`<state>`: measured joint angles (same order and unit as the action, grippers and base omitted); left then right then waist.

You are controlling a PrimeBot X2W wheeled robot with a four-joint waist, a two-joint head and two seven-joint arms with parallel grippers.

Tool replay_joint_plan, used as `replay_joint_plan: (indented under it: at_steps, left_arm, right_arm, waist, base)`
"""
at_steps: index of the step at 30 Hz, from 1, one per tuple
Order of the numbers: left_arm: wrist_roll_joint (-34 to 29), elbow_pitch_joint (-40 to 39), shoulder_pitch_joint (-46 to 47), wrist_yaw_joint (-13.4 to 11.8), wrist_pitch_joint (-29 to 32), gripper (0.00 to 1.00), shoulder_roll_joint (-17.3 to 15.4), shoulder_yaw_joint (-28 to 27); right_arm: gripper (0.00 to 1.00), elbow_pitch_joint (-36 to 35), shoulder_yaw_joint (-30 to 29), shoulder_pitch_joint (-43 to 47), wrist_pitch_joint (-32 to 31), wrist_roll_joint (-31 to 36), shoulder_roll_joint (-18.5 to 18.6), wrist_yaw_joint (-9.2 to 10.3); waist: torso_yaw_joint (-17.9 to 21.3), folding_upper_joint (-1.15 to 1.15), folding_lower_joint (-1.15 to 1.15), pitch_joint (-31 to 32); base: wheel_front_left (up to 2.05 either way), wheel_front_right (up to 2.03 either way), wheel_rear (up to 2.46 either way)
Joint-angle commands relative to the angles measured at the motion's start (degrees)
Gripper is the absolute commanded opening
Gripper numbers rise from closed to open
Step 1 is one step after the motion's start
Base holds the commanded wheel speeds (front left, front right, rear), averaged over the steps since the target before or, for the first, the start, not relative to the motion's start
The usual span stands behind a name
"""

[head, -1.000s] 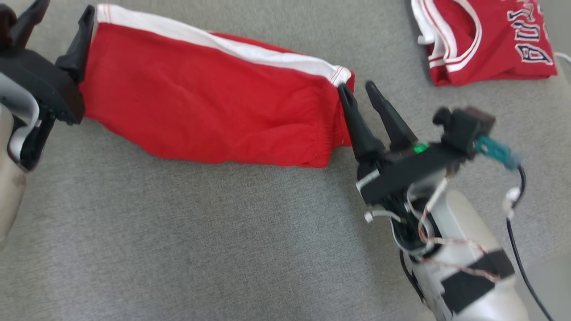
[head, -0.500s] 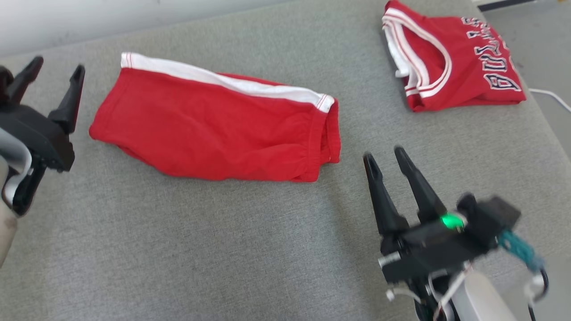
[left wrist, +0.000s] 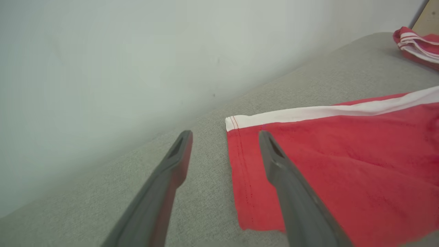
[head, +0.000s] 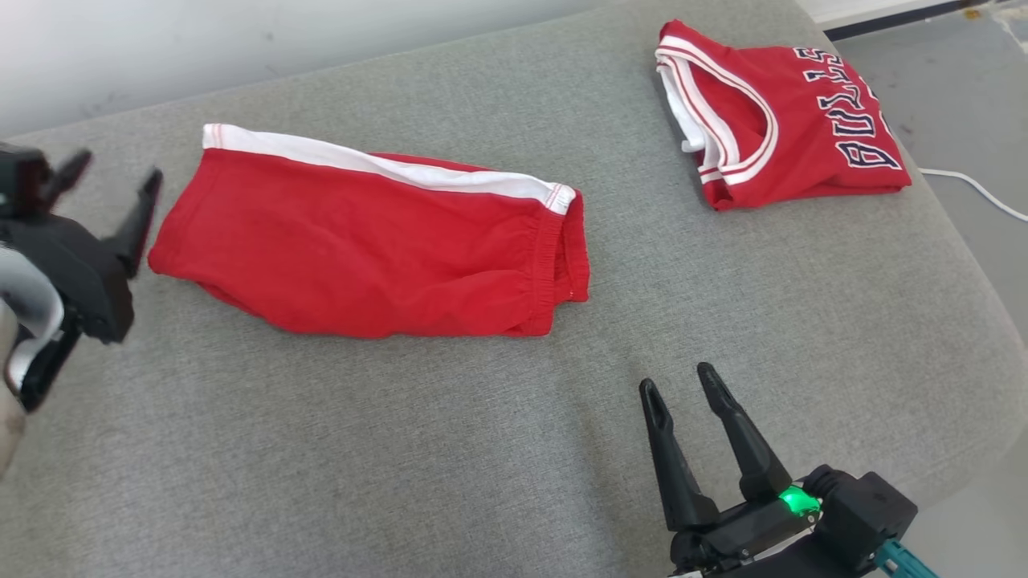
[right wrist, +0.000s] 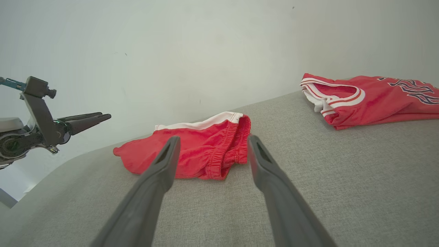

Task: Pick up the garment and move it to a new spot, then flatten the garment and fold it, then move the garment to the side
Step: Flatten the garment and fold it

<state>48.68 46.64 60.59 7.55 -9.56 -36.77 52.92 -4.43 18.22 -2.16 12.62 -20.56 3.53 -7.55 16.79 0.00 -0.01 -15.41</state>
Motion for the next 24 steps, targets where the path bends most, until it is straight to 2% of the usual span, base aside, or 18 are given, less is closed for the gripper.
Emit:
replay_joint_plan:
  at_steps: [1,18,24]
  left_arm:
    - [0.80,-0.71,-0.33,-0.17,1.94,1.00,-0.64,1.25]
    - [8.64,-0.96,-1.38,-0.17,14.64,1.00,-2.46,7.85]
    - [10.63,-0.89,-1.10,-0.17,16.47,1.00,-2.52,9.09]
  right_arm:
    - [1.00,0.21,0.40,0.21,0.50,0.60,-0.32,0.16]
    - [1.00,4.92,2.95,-4.27,2.20,-1.08,-0.67,0.16]
    - [1.00,6.06,3.36,-4.94,2.53,-1.59,-0.67,0.16]
  waist:
    - [0.47,0.00,0.01,-0.31]
    - [2.61,0.00,0.01,-4.17]
    - [2.80,0.00,0.01,-4.65]
  base:
    - [0.00,0.00,0.00]
    - [0.00,0.00,0.00]
    - [0.00,0.00,0.00]
